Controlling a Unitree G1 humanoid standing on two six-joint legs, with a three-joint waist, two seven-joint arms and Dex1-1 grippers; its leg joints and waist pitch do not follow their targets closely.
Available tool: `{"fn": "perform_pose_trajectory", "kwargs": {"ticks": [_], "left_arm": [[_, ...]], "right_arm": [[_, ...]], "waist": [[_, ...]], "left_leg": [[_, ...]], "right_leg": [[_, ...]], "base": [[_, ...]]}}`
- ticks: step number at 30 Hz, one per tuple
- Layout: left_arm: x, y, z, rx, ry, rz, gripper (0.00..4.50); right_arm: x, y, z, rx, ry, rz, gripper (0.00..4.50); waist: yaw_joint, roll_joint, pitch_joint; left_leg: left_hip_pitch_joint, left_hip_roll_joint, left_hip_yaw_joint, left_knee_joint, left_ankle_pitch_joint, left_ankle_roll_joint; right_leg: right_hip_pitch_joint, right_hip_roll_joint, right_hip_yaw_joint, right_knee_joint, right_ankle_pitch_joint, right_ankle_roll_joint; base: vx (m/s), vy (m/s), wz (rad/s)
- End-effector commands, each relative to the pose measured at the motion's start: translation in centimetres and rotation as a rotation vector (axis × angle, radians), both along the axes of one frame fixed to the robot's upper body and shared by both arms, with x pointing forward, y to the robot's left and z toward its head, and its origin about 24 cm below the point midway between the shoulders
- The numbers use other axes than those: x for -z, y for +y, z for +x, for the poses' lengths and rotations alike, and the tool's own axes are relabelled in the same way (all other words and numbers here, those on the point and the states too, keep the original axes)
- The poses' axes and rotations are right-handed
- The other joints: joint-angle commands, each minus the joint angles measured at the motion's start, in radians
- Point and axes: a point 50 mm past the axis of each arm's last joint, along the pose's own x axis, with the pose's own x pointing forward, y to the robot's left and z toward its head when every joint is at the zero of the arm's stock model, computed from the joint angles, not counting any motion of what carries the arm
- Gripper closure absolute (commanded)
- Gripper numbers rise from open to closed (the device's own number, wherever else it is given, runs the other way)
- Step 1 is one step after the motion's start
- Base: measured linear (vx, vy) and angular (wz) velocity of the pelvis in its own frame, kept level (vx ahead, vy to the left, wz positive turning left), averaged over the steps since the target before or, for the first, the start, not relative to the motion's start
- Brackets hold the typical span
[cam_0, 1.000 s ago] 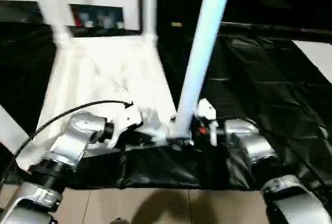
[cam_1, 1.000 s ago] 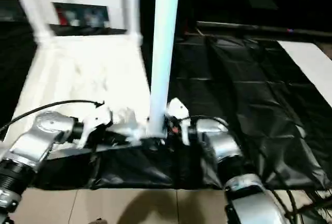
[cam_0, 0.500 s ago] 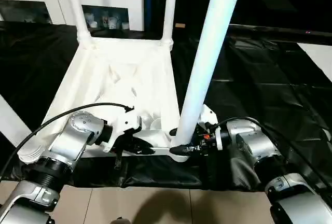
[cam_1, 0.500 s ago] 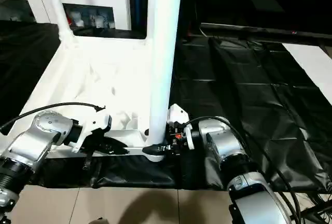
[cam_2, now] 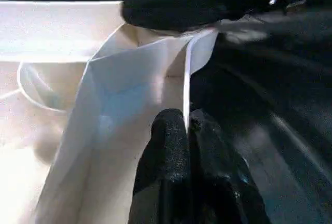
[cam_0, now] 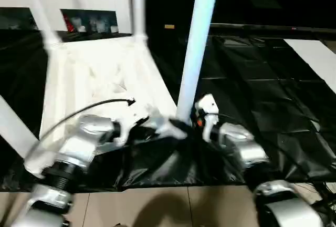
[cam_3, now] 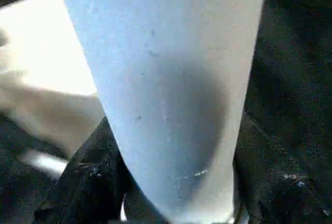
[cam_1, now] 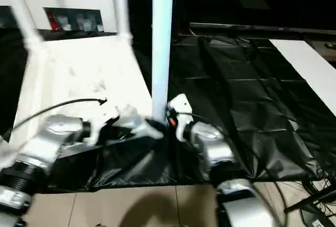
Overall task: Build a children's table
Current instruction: Rotate leg to tighten
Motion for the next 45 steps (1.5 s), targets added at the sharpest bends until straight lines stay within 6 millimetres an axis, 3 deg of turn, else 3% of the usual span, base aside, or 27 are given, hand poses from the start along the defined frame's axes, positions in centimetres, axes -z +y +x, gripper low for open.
{"fn": "perform_pose_trajectory", "kwargs": {"ticks": [1,3,5,6,9,11,15,16,21,22,25,28,29,30,38,42,43,45], "left_arm": [[-0.5,-3.9,-0.7,0.093,-0.023,-0.089,4.50],[-0.5,-3.9,-0.7,0.113,-0.025,-0.088,4.50],[-0.6,-3.6,-0.8,0.136,-0.033,-0.081,4.50],[-0.7,-3.4,-0.8,0.155,-0.036,-0.082,4.50],[-1.0,-2.7,-1.1,0.214,-0.022,-0.082,4.50],[-1.1,-2.2,-1.4,0.256,-0.002,-0.085,4.50],[-0.9,-1.3,-1.6,0.336,0.029,-0.062,4.50],[-0.9,-0.8,-1.6,0.363,0.045,-0.048,4.50],[-1.3,-0.1,-1.5,0.422,0.082,-0.052,4.50],[-1.5,0.1,-1.6,0.452,0.120,-0.066,4.50],[-1.4,0.4,-1.4,0.465,0.119,-0.043,4.50],[-1.3,0.8,-1.2,0.467,0.128,-0.028,4.50],[-1.3,0.8,-1.2,0.467,0.128,-0.027,4.50],[-1.3,0.9,-1.1,0.460,0.126,-0.024,4.50],[-1.3,1.2,-1.1,0.432,0.116,-0.032,4.50],[-1.2,1.2,-1.0,0.352,0.082,-0.047,4.50],[-1.2,1.2,-1.0,0.329,0.072,-0.049,4.50],[-1.1,0.9,-1.0,0.288,0.056,-0.054,4.50]], "right_arm": [[0.8,4.4,-1.5,-0.125,0.042,-0.011,2.03],[0.3,4.6,-1.5,-0.149,0.003,-0.002,2.03],[0.0,4.4,-1.4,-0.177,-0.018,0.013,1.47],[-0.2,4.2,-1.3,-0.201,-0.024,0.023,1.47],[-0.7,3.2,-1.2,-0.274,-0.062,0.008,1.25],[-0.8,2.4,-1.2,-0.334,-0.078,-0.013,1.15],[-0.5,0.9,-1.9,-0.530,-0.078,-0.067,1.15],[-0.5,0.2,-2.5,-0.644,-0.068,-0.083,1.15],[-0.7,-1.0,-3.4,-0.827,-0.026,-0.078,1.15],[-0.6,-1.4,-3.8,-0.893,-0.010,-0.091,1.15],[-0.5,-1.8,-4.1,-0.949,0.006,-0.118,1.15],[-0.2,-1.9,-4.5,-0.996,0.030,-0.136,1.46],[-0.2,-1.9,-4.5,-0.999,0.032,-0.136,1.49],[-0.1,-1.8,-4.6,-1.004,0.036,-0.132,1.60],[0.0,-1.1,-4.8,-0.991,0.035,-0.093,2.12],[-0.1,-0.2,-4.1,-0.855,-0.004,-0.067,2.19],[0.0,0.0,-3.9,-0.810,-0.007,-0.060,2.27],[0.1,0.5,-3.5,-0.713,-0.025,-0.059,2.40]], "waist": [[0.004,0.009,-0.052],[0.004,0.008,-0.053],[0.005,0.005,-0.056],[0.007,0.000,-0.056],[0.008,0.003,-0.058],[0.010,0.006,-0.062],[0.018,0.014,-0.062],[0.023,0.012,-0.060],[0.040,0.008,-0.057],[0.048,0.009,-0.056],[0.050,0.010,-0.054],[0.051,0.003,-0.054],[0.052,0.005,-0.054],[0.051,-0.002,-0.056],[0.057,0.002,-0.057],[0.052,0.002,-0.053],[0.050,0.008,-0.053],[0.038,0.005,-0.050]], "left_leg": [[-0.008,0.020,-0.010,-0.072,-0.307,0.001],[-0.009,0.020,-0.007,-0.071,-0.304,0.014],[-0.014,0.021,-0.004,-0.071,-0.262,0.027],[-0.017,0.020,-0.003,-0.071,-0.248,0.034],[-0.021,0.021,-0.002,-0.069,-0.219,0.043],[-0.021,0.023,0.000,-0.065,-0.177,0.054],[-0.018,0.024,0.003,-0.063,-0.177,0.069],[-0.016,0.025,0.005,-0.063,-0.184,0.071],[-0.015,0.028,0.008,-0.062,-0.209,0.068],[-0.010,0.031,0.008,-0.063,-0.220,0.066],[-0.012,0.031,0.005,-0.065,-0.237,0.057],[-0.012,0.030,0.002,-0.067,-0.240,0.044],[-0.011,0.031,0.002,-0.067,-0.238,0.042],[-0.012,0.030,0.002,-0.066,-0.229,0.042],[-0.015,0.030,0.003,-0.065,-0.209,0.045],[-0.013,0.029,0.000,-0.070,-0.244,0.030],[-0.012,0.029,-0.002,-0.070,-0.253,0.024],[-0.010,0.027,-0.006,-0.073,-0.278,0.011]], "right_leg": [[0.038,-0.072,0.049,-0.099,-0.512,-0.088],[0.038,-0.072,0.052,-0.096,-0.480,-0.097],[0.042,-0.069,0.055,-0.086,-0.399,-0.119],[0.045,-0.070,0.055,-0.084,-0.381,-0.124],[0.049,-0.070,0.056,-0.078,-0.336,-0.137],[0.050,-0.069,0.057,-0.067,-0.248,-0.172],[0.051,-0.066,0.056,-0.062,-0.190,-0.204],[0.050,-0.066,0.058,-0.062,-0.194,-0.209],[0.053,-0.065,0.056,-0.066,-0.248,-0.195],[0.048,-0.068,0.057,-0.068,-0.275,-0.189],[0.048,-0.070,0.057,-0.074,-0.326,-0.176],[0.049,-0.071,0.057,-0.076,-0.365,-0.159],[0.048,-0.072,0.057,-0.076,-0.364,-0.160],[0.050,-0.072,0.057,-0.075,-0.357,-0.160],[0.051,-0.073,0.056,-0.071,-0.323,-0.168],[0.047,-0.075,0.055,-0.078,-0.385,-0.152],[0.047,-0.076,0.056,-0.078,-0.401,-0.148],[0.044,-0.077,0.055,-0.087,-0.466,-0.125]], "base": [[0.000,0.000,0.00],[0.000,0.000,0.00],[0.000,0.000,0.00],[0.000,0.000,0.00],[0.000,0.000,0.00],[0.000,0.000,0.00],[0.000,0.000,0.00],[0.000,0.000,0.00],[0.000,0.000,0.00],[0.000,0.000,0.00],[0.000,0.000,0.00],[0.000,0.000,0.00],[0.000,0.000,0.00],[0.000,0.000,0.00],[0.000,0.000,0.00],[0.000,0.000,0.00],[0.000,0.000,0.00],[0.000,0.000,0.00]]}}
